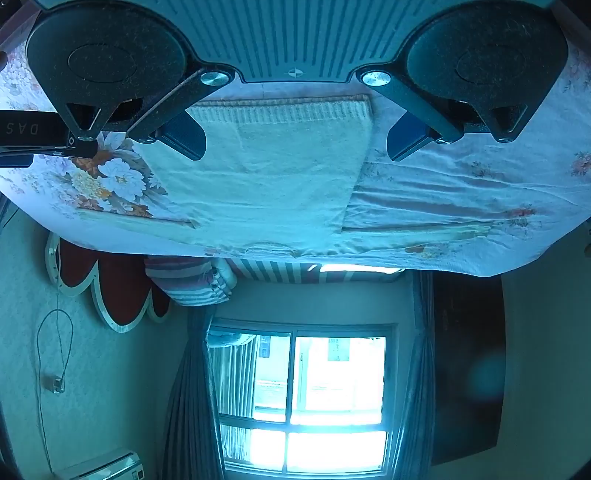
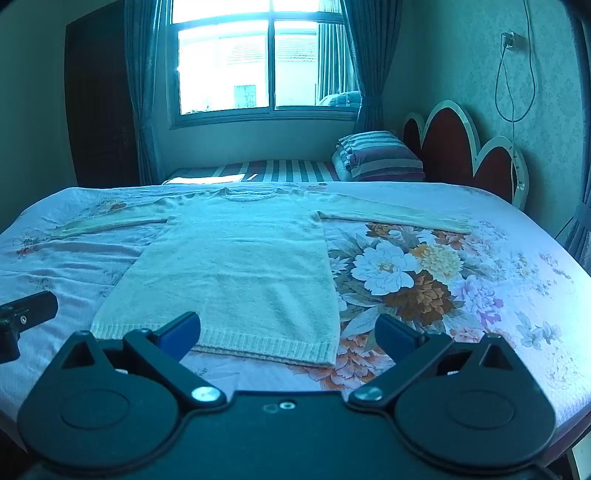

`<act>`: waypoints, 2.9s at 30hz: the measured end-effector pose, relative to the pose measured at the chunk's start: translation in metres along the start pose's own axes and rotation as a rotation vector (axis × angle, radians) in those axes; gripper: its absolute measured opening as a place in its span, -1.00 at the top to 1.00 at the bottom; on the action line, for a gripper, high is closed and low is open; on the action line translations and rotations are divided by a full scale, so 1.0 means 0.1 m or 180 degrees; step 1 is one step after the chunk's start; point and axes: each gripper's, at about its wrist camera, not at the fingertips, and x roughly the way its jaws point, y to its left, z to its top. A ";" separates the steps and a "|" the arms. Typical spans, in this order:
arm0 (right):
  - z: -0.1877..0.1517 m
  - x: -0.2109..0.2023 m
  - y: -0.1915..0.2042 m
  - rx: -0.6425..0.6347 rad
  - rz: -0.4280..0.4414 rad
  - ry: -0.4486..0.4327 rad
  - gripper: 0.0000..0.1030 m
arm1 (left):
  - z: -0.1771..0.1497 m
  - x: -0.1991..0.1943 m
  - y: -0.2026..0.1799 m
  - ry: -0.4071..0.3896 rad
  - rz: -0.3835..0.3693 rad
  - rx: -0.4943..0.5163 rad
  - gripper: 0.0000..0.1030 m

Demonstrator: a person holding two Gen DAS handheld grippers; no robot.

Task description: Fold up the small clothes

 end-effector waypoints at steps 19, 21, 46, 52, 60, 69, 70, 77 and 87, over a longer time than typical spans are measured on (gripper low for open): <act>0.01 -0.02 0.02 -0.0003 -0.0001 -0.0006 -0.97 | 0.00 0.00 0.03 -0.0011 0.0016 -0.0010 -1.00; 0.01 -0.02 0.02 0.0000 0.0000 -0.0006 -0.97 | 0.00 0.00 0.03 -0.0018 0.0016 -0.0013 -1.00; 0.03 -0.04 0.02 -0.0001 -0.0003 -0.0014 -0.97 | 0.02 -0.01 0.01 -0.0031 0.0025 -0.0014 -1.00; 0.03 -0.04 0.02 -0.0003 -0.0004 -0.0015 -0.97 | 0.01 -0.01 0.00 -0.0033 0.0022 -0.0011 -1.00; 0.05 -0.02 0.04 -0.0031 0.0006 -0.0012 -0.97 | 0.02 -0.01 0.00 -0.0037 0.0026 -0.0015 -1.00; 0.07 -0.02 0.06 -0.0057 0.0007 -0.0014 -0.97 | 0.04 0.02 0.03 -0.0038 0.0035 -0.0025 -1.00; 0.08 -0.02 0.06 -0.0060 0.0005 -0.0014 -0.97 | 0.03 0.02 0.03 -0.0034 0.0032 -0.0024 -1.00; 0.08 -0.03 0.03 -0.0018 0.0052 -0.0064 -0.97 | 0.03 0.02 0.11 -0.0038 0.0066 -0.0156 -1.00; 0.47 0.39 -0.90 0.0530 -0.0342 -0.0339 -0.97 | 0.39 0.79 0.67 -0.0131 0.0381 -0.0339 -1.00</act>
